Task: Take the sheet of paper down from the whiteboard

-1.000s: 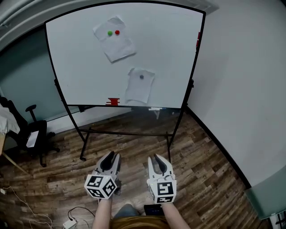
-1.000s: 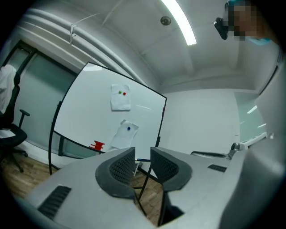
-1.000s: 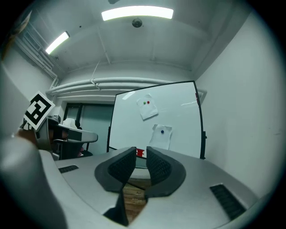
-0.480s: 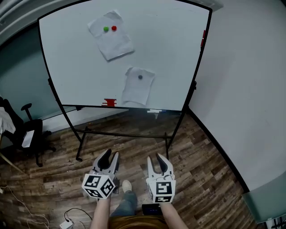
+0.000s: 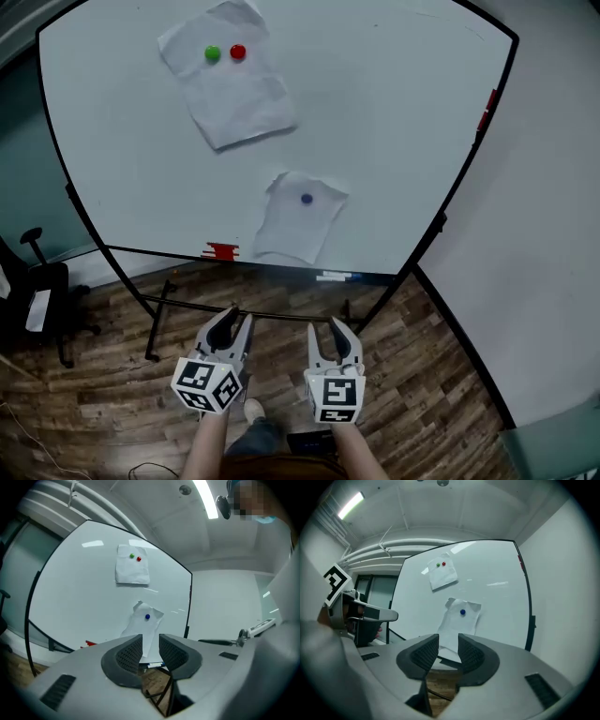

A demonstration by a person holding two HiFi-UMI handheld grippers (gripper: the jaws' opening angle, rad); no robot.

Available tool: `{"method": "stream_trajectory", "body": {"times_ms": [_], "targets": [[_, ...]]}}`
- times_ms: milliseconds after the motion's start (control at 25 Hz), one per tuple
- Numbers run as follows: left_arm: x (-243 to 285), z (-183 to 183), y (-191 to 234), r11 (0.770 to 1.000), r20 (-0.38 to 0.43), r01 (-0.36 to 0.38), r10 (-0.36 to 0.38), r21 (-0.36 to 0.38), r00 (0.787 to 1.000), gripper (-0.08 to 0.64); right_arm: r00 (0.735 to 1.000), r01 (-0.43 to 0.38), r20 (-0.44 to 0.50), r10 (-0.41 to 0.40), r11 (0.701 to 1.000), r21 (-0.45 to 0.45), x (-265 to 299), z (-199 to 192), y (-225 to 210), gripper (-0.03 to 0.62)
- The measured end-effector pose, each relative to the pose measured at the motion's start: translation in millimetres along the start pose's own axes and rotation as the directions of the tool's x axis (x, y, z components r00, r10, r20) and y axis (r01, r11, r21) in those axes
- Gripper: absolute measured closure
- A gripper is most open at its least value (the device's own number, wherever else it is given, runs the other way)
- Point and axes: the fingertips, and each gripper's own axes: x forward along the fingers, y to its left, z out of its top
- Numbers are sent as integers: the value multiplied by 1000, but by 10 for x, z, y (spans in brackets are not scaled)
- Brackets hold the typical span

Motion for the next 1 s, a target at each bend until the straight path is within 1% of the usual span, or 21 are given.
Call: {"method": "stream_trajectory", "body": {"times_ms": [120, 200, 280, 400, 640, 840, 1000], "targets": [[538, 179, 347, 999, 2, 24, -24, 22, 1000, 434, 1000, 15, 3, -14, 1000, -4, 660, 81, -69, 449], [872, 268, 510, 997, -3, 53, -53, 50, 999, 434, 1000, 29, -3, -29, 1000, -2, 1018, 109, -110, 448], [1163, 330, 624, 993, -18, 89, -88, 81, 996, 434, 999, 50, -9, -50, 999, 3, 1309, 113, -160, 448], [1495, 388, 773, 988, -29, 129, -127, 82, 991, 434, 996, 86, -16, -86, 996, -3, 1626, 134, -237, 446], [1903, 432, 932, 984, -30, 169, -167, 60, 985, 434, 992, 126, -16, -126, 992, -2, 1944, 190, -347, 446], [2041, 522, 990, 985, 5, 161, -161, 68, 987, 442, 990, 144, -10, -144, 990, 10, 2106, 225, -428, 446], [2135, 561, 1038, 985, 16, 162, -163, 60, 986, 442, 989, 144, 4, -145, 989, 18, 2249, 264, -466, 446]]}}
